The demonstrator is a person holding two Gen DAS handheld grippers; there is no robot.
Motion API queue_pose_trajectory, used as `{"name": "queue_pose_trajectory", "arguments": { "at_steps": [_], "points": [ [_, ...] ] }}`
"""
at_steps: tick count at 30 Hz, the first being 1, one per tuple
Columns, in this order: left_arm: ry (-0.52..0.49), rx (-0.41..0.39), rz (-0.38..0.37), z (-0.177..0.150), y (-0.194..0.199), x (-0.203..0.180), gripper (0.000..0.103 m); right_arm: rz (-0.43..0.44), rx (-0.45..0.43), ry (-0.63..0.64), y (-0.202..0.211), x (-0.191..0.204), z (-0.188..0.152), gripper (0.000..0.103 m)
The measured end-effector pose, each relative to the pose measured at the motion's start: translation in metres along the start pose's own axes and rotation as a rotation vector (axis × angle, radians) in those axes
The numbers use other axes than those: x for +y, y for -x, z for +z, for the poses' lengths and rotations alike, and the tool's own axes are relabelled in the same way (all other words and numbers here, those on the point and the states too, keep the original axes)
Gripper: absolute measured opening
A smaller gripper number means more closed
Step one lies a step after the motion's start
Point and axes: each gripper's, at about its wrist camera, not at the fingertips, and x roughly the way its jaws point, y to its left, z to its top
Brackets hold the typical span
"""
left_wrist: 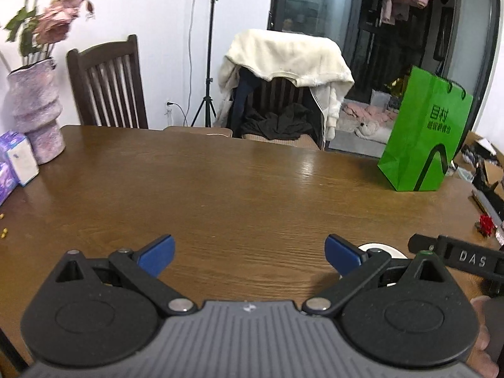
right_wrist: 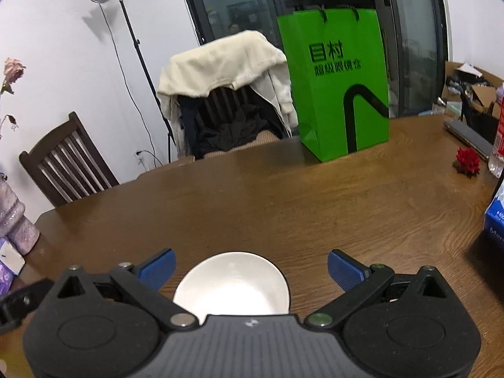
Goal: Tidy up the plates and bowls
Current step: 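Move both open tools toward the remaining white bowl, then close the left tool on the white bowl rim while the right tool grips it too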
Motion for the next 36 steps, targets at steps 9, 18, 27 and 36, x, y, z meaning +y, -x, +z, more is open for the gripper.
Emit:
{"name": "queue_pose_trajectory", "arguments": {
  "at_steps": [9, 18, 27, 36],
  "points": [
    [-0.004, 0.061, 0.005, -0.002, -0.026, -0.031, 0.103, -0.038, 0.048, -0.040, -0.018, -0.016, -0.003, 0.103],
    [0.030, 0.071, 0.045, 0.005, -0.025, -0.030, 0.103, -0.010, 0.048, -0.169, -0.017, -0.040, 0.001, 0.103],
    [0.029, 0.129, 0.027, 0.005, -0.049, -0.043, 0.103, -0.031, 0.134, -0.163, -0.034, -0.050, -0.008, 0.103],
    [0.032, 0.176, 0.020, -0.004, -0.065, -0.052, 0.103, -0.022, 0.164, -0.189, -0.036, -0.067, -0.017, 0.094]
  ]
}}
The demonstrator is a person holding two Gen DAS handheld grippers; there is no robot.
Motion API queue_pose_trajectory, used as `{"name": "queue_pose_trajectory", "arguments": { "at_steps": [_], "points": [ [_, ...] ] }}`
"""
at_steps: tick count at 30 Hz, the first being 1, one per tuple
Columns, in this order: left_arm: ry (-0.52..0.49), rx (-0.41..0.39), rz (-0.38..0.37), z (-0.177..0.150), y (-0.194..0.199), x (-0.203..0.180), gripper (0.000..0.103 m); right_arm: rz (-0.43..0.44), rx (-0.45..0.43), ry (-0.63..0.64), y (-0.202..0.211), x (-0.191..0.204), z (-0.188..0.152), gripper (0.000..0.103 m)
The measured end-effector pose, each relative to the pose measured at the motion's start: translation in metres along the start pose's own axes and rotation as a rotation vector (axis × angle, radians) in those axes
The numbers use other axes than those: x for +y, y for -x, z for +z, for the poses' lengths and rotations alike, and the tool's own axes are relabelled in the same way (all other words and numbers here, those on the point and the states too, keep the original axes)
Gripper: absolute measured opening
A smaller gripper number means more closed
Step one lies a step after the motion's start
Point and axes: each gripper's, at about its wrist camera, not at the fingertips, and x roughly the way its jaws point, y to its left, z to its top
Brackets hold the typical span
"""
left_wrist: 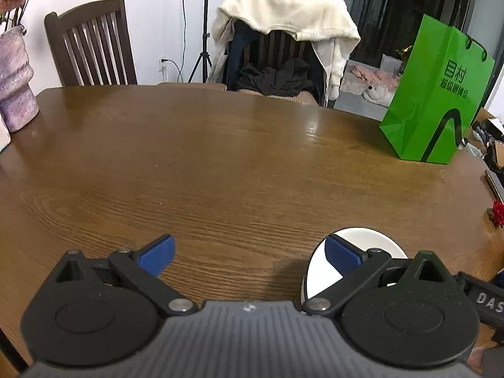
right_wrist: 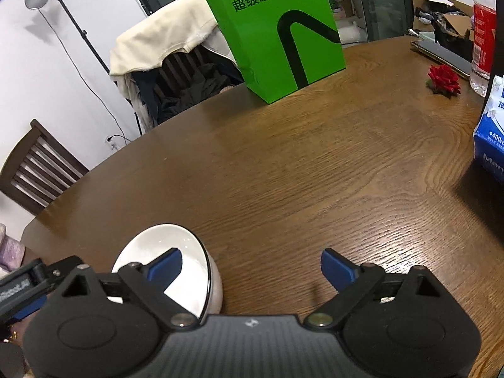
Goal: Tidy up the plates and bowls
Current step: 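Close the left tool on the white bowl rim while the right tool grips it too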
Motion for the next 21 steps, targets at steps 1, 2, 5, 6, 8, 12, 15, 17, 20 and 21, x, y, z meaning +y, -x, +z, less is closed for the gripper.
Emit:
{"name": "queue_pose_trajectory", "arguments": {
  "at_steps": [1, 2, 5, 6, 8, 12, 15, 17, 20, 21],
  "points": [
    [-0.001, 0.004, -0.001, -0.001, -0.001, 0.000, 0.103, 0.004, -0.003, 0.002, 0.001, 0.000, 0.000, 0.093],
    [-0.002, 0.011, -0.003, -0.003, -0.002, -0.001, 0.103, 0.009, -0.006, 0.004, 0.003, -0.001, -0.001, 0.093],
    [-0.001, 0.025, -0.014, -0.006, -0.005, -0.004, 0.103, 0.020, -0.013, 0.011, 0.003, 0.000, -0.002, 0.092],
    [-0.007, 0.025, -0.016, -0.006, -0.006, -0.006, 0.103, 0.019, -0.012, 0.013, 0.003, 0.000, -0.002, 0.092],
    [-0.022, 0.022, -0.014, -0.008, -0.008, -0.010, 0.103, 0.020, -0.001, 0.013, 0.001, 0.001, -0.003, 0.082],
    [-0.024, 0.038, -0.025, -0.011, -0.012, -0.013, 0.098, 0.034, 0.011, 0.010, -0.002, 0.002, -0.003, 0.079],
    [-0.032, 0.051, -0.030, -0.014, -0.017, -0.016, 0.090, 0.041, 0.018, 0.023, -0.006, 0.006, -0.004, 0.074],
    [-0.040, 0.063, -0.033, -0.015, -0.020, -0.020, 0.082, 0.035, 0.027, 0.037, -0.009, 0.009, -0.005, 0.069],
    [-0.066, 0.084, -0.029, -0.018, -0.028, -0.026, 0.069, 0.029, 0.044, 0.046, -0.014, 0.012, -0.007, 0.055],
    [-0.067, 0.089, -0.030, -0.019, -0.030, -0.027, 0.065, 0.033, 0.052, 0.044, -0.015, 0.012, -0.008, 0.053]
  ]
}}
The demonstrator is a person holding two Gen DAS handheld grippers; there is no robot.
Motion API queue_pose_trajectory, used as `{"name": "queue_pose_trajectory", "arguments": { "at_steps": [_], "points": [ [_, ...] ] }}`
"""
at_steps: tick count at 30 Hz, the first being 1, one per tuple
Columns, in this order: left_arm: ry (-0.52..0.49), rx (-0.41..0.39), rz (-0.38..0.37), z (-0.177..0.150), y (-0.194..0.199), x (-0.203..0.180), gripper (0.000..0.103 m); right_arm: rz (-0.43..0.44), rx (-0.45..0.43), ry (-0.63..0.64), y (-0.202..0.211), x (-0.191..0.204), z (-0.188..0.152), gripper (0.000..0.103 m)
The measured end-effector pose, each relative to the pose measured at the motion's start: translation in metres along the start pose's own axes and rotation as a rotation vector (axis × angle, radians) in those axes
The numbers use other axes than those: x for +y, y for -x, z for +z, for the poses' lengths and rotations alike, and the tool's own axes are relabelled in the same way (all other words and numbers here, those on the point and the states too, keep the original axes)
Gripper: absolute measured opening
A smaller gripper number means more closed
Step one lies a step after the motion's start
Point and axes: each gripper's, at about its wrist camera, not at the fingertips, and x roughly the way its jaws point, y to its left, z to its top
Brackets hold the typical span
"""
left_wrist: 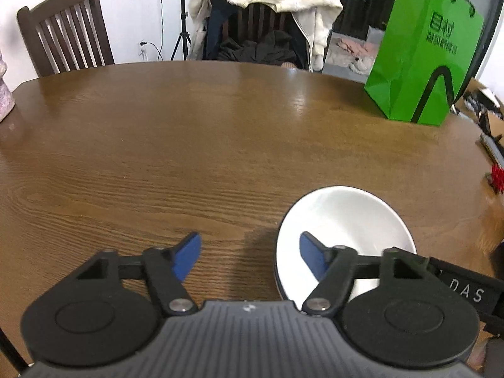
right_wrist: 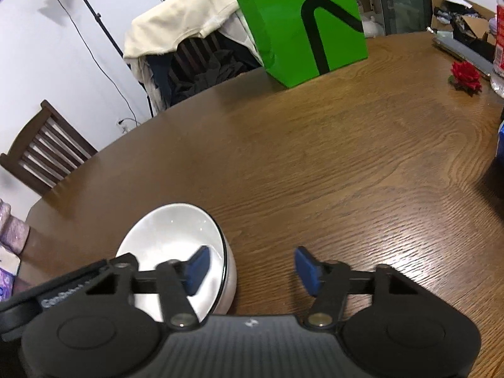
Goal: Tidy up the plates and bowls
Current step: 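Close the left tool on the white bowl rim while the right tool grips it too, then lift the white bowl with both tools and carry it toward the blue bowl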
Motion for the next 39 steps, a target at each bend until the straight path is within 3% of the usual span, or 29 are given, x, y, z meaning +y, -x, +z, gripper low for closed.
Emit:
{"name": "queue_pose_trajectory", "arguments": {
  "at_steps": [4, 6, 12, 15, 19, 39],
  "points": [
    [0.001, 0.021, -0.015, -0.003, -0.006, -0.003, 0.050, -0.002, 0.010, 0.006, -0.004, 0.002, -0.001, 0.041],
    [-0.003, 0.031, -0.019, -0.004, -0.009, -0.004, 0.034, -0.004, 0.016, 0.013, -0.006, 0.003, -0.003, 0.035],
    [-0.019, 0.033, -0.050, -0.006, -0.008, -0.011, 0.015, 0.011, -0.001, 0.044, -0.005, 0.013, -0.007, 0.017],
    [-0.023, 0.030, -0.045, -0.006, -0.008, -0.014, 0.014, 0.009, -0.009, 0.055, -0.005, 0.017, -0.008, 0.010],
    [-0.027, 0.024, -0.040, -0.006, -0.010, -0.014, 0.015, -0.023, -0.022, 0.076, -0.006, 0.024, -0.011, 0.009],
    [-0.018, 0.006, -0.070, -0.007, -0.002, -0.008, 0.012, -0.013, -0.039, 0.056, -0.008, 0.020, -0.013, 0.008]
  ]
}}
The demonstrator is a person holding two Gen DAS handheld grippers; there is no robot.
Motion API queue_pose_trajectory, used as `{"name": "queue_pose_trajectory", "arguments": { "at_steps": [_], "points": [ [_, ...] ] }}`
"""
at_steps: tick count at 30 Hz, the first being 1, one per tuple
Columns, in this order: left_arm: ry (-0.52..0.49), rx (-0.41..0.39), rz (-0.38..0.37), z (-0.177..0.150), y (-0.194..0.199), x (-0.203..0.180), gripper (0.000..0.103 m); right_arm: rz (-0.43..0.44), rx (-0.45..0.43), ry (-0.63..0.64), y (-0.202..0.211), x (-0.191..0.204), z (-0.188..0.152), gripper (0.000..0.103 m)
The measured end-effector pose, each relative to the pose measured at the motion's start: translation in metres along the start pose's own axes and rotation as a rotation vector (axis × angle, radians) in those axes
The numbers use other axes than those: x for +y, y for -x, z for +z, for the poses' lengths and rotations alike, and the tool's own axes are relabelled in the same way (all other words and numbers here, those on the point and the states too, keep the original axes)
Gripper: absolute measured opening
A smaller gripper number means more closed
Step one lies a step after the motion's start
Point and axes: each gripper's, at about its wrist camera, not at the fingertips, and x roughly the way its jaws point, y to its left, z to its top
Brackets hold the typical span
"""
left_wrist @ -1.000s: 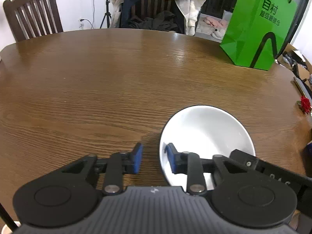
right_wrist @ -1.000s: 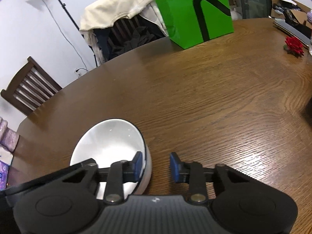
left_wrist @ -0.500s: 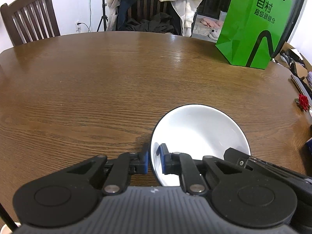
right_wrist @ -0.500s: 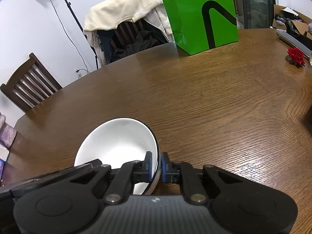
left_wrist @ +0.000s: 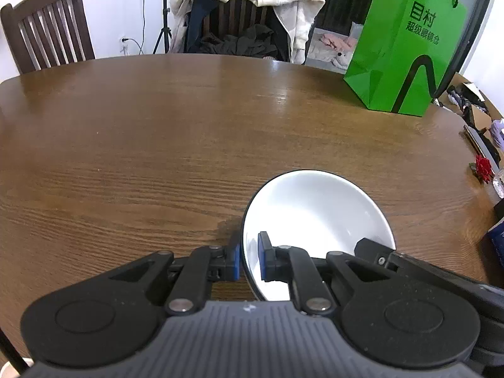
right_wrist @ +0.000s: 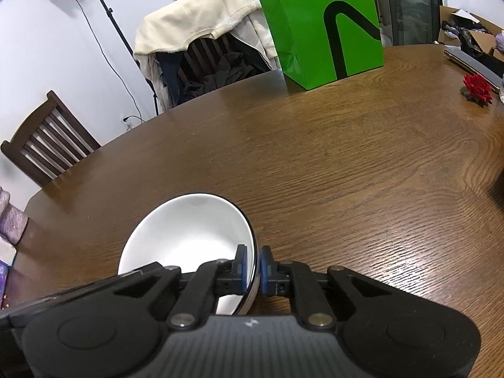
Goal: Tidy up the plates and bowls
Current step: 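Lift the white bowl with both tools and carry it toward the blue bowl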
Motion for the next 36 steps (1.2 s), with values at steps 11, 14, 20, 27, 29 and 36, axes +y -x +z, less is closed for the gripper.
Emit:
{"name": "queue_pose_trajectory", "arguments": {
  "at_steps": [11, 14, 20, 27, 29, 36],
  "points": [
    [0.019, -0.002, -0.020, -0.002, 0.003, 0.006, 0.012, 0.016, 0.004, -0.002, -0.002, -0.002, 0.002, 0.008],
    [0.024, -0.012, -0.024, -0.001, 0.007, 0.008, 0.011, 0.021, 0.000, 0.002, 0.000, -0.002, 0.001, 0.008],
    [0.028, -0.024, -0.032, -0.001, 0.016, 0.010, 0.011, 0.033, -0.015, 0.008, 0.007, -0.001, -0.001, 0.007],
    [0.024, -0.039, -0.038, -0.004, 0.028, 0.015, 0.011, 0.036, -0.049, 0.016, 0.019, 0.006, -0.004, 0.007],
    [0.019, -0.044, -0.037, -0.005, 0.032, 0.016, 0.011, 0.039, -0.062, 0.020, 0.023, 0.009, -0.004, 0.007],
    [0.002, -0.062, -0.024, -0.006, 0.050, 0.018, 0.011, 0.056, -0.075, 0.028, 0.034, 0.016, -0.007, 0.007]
  ]
}}
